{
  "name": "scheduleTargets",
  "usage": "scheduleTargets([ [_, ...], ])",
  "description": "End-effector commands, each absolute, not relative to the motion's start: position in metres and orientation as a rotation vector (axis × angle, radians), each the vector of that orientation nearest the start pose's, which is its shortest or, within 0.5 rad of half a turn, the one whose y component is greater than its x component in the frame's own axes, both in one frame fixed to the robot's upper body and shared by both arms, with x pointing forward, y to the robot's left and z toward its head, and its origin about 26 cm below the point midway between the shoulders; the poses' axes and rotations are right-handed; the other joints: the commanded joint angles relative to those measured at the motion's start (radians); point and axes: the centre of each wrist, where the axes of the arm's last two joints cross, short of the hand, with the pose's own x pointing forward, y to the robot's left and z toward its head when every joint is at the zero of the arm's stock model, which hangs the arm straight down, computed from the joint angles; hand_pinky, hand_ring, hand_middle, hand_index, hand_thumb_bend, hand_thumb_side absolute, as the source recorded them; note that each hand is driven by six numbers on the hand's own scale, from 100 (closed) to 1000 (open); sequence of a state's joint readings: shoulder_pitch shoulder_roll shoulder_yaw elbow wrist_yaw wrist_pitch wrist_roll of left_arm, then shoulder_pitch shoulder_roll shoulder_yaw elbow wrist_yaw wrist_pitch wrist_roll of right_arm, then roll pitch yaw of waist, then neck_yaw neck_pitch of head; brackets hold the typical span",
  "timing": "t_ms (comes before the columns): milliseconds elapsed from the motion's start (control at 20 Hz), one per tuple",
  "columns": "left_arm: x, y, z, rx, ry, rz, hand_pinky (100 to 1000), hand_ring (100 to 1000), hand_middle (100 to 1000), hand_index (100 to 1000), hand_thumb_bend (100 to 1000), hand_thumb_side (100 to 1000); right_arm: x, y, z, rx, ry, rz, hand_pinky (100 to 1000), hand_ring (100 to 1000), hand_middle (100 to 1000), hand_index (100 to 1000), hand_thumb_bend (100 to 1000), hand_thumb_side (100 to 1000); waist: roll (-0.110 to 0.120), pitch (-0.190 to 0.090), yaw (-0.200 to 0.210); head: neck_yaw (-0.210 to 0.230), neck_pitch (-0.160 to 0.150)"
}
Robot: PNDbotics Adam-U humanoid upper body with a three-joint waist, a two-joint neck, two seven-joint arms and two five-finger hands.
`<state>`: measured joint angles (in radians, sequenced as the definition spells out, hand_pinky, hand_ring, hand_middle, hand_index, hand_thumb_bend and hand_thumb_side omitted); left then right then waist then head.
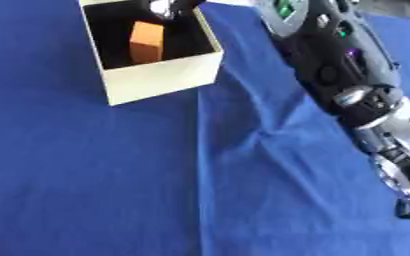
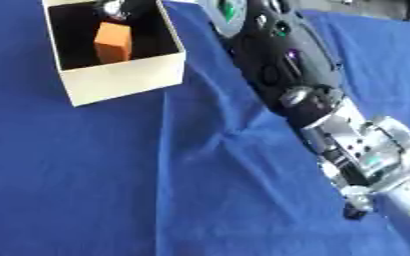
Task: Pick up objects on the table and place them in the box.
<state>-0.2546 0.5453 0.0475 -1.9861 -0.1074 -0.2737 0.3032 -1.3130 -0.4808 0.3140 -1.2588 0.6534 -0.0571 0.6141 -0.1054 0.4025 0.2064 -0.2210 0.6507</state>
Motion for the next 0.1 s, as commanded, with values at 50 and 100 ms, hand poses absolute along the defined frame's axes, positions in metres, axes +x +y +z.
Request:
scheduleTargets([
  [50, 0.291, 0.31, 0.2204, 0.584, -2.583, -0.318, 487, 536, 627, 709, 241, 717, 0.4013, -0.1776, 0.4244, 1.238, 2.493, -2.187, 812, 843, 765, 873, 100, 558, 0.021, -0.032, -0.013, 0.022, 0.012],
  [100, 0.291, 0.3102, 0.2203, 0.584, -2.584, -0.314, 487, 536, 627, 709, 240, 717, 0.3972, -0.1824, 0.4246, 1.22, 2.509, -2.145, 810, 840, 761, 865, 100, 564, 0.028, -0.034, -0.02, 0.028, 0.014],
])
